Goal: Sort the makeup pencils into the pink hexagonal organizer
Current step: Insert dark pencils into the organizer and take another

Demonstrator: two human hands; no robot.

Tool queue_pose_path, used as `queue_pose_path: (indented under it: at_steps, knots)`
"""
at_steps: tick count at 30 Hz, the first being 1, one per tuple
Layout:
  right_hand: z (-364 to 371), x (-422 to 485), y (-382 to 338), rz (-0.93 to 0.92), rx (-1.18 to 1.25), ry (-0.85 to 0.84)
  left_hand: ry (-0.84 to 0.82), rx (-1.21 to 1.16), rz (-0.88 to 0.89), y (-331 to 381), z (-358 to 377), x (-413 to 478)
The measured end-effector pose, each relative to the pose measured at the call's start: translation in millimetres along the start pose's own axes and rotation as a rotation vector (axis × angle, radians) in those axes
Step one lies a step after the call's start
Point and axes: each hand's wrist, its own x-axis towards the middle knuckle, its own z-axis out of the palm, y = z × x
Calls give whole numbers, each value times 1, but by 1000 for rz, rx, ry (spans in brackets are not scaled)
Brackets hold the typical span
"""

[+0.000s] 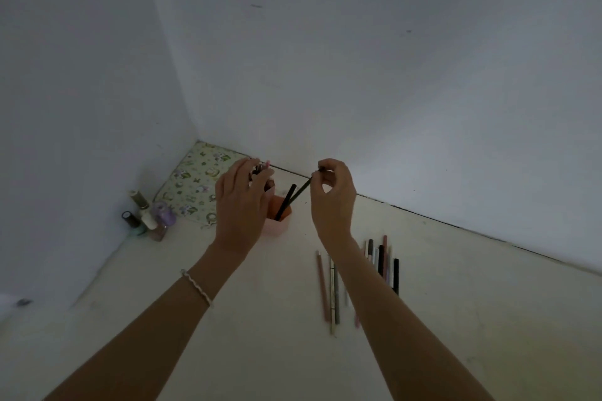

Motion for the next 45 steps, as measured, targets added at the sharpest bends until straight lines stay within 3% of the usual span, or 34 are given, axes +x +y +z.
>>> queue_pose_path:
  at_steps: [6, 8, 12, 16, 19, 22, 26, 29, 39, 45]
  knots:
    - [1, -16, 21, 30, -140, -174, 14, -234, 47, 29, -10, 2]
    - [-9, -13, 27, 92, -166, -112, -210, -302, -28, 52, -8, -12]
    - [-40, -6, 39, 217, -194, -98, -880, -206, -275, 94, 17, -53]
    - [-68, -9, 50, 256, -201, -102, -996, -71, -364, 115, 41, -80]
    - [-83, -15, 60, 266, -276, -123, -970, -103, -360, 116, 47, -83]
    - [-87, -19, 72, 344, -420, -213, -848, -301, -443, 111, 44, -65]
    - [-77, -26, 84, 418, -777, -544, -587, -550, -502, 98, 33, -32]
    - [-65, -43, 90, 439, -893, -646, -519, -617, -452, 91, 24, -16]
    - [-49, -51, 99, 438, -719, -550, -258, -735, -401, 69, -1, 7]
    - [-63, -5, 68, 380, -497, -242, 2, -666, -431, 39, -11, 24]
